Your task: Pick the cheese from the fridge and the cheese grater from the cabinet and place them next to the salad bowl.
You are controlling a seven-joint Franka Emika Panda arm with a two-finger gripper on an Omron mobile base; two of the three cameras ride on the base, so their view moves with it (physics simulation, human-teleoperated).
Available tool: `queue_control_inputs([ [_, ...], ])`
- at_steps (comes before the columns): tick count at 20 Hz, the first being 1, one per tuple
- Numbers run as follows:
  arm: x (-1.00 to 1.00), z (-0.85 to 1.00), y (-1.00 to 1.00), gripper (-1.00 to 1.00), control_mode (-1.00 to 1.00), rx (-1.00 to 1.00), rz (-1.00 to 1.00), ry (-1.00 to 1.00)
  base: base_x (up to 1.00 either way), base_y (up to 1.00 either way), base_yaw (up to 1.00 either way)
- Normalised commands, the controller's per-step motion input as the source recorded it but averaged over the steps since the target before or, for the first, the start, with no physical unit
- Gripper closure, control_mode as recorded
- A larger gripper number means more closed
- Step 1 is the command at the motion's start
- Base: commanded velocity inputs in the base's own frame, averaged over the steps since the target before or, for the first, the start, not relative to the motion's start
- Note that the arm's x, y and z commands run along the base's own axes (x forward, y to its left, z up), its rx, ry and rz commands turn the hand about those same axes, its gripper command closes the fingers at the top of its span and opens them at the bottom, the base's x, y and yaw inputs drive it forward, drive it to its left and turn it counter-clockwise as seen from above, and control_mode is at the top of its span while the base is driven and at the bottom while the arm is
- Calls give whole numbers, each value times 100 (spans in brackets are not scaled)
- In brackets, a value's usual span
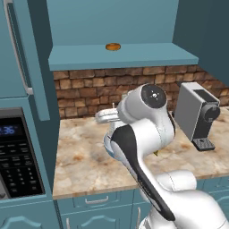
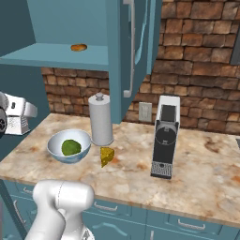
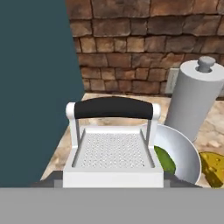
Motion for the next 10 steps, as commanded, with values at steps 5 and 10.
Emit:
queue_control_inputs([
  [5, 14, -54, 37, 100, -100, 0, 22, 3, 0, 0, 0],
  [10, 7, -47, 53, 100, -100, 0, 4, 0, 0, 0, 0],
])
